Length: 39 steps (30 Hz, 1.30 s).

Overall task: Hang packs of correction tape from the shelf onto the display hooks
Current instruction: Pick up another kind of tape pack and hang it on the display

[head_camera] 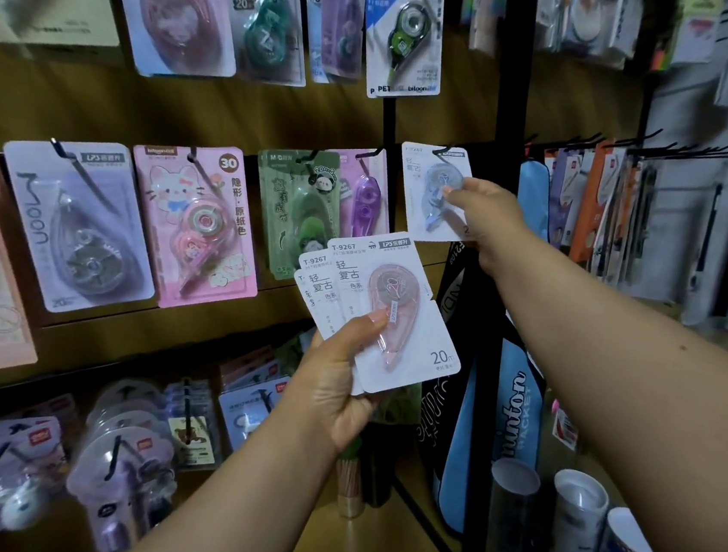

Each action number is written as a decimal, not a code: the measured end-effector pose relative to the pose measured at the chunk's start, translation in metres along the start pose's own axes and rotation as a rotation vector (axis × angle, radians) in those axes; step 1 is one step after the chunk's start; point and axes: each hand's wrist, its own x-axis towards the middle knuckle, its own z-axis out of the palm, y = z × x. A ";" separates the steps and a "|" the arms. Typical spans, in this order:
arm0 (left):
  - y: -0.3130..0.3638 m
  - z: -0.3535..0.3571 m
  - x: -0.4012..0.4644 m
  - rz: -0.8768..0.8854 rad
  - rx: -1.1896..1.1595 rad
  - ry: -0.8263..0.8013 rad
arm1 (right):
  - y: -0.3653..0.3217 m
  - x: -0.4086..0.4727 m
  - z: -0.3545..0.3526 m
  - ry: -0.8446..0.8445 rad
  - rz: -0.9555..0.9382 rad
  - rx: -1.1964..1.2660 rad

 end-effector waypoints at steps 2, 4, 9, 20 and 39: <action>0.001 -0.001 0.001 0.002 -0.005 0.012 | -0.004 0.000 0.002 -0.090 0.057 -0.049; 0.002 -0.002 0.002 0.005 -0.011 0.032 | -0.005 -0.003 0.003 -0.153 0.130 -0.093; 0.002 -0.002 0.002 0.013 -0.017 0.066 | 0.006 -0.016 0.003 -0.172 0.042 -0.174; 0.003 0.003 -0.001 0.066 0.054 0.020 | 0.032 -0.111 -0.002 -0.335 0.157 -0.058; 0.001 -0.001 -0.002 -0.015 0.100 0.118 | -0.004 -0.020 -0.020 0.147 -0.133 0.127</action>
